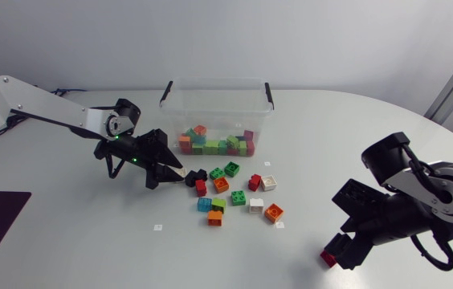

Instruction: Place the duplo bricks in the container

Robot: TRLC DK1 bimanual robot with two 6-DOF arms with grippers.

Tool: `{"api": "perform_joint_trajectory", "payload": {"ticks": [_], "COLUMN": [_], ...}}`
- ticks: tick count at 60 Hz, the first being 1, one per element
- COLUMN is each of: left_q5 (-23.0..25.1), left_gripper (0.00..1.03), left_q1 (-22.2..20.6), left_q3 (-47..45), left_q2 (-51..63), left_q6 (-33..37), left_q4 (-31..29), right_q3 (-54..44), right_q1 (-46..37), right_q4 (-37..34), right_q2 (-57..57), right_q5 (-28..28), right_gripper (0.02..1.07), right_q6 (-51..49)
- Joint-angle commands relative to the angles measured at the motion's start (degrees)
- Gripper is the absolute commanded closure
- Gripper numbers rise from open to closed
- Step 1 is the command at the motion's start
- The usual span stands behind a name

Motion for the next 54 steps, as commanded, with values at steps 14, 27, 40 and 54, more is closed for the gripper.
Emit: {"api": "perform_joint_trajectory", "payload": {"ticks": [14,27,40,54], "left_q5": [-0.61,-1.14,-2.19,-2.9], "left_gripper": [0.68,0.7,0.7,0.7], "left_q1": [-1.11,-0.49,1.18,2.5], "left_q3": [1.02,-0.3,-1.27,-2.24], "left_q2": [1.48,-0.98,-5.2,-11.09], "left_q6": [3.74,4.01,4.45,4.89], "left_q4": [-6.38,-6.47,-8.4,-11.3], "right_q3": [-0.74,-0.65,-0.39,0.14], "right_q1": [1.53,3.91,5.4,5.4], "right_q4": [-0.81,-0.81,-0.9,-0.99], "right_q2": [5.09,9.04,11.59,12.21], "right_q5": [2.77,3.29,4.08,4.44], "right_gripper": [0.28,0.48,0.55,0.65], "right_q6": [1.11,1.02,1.11,1.28]}}
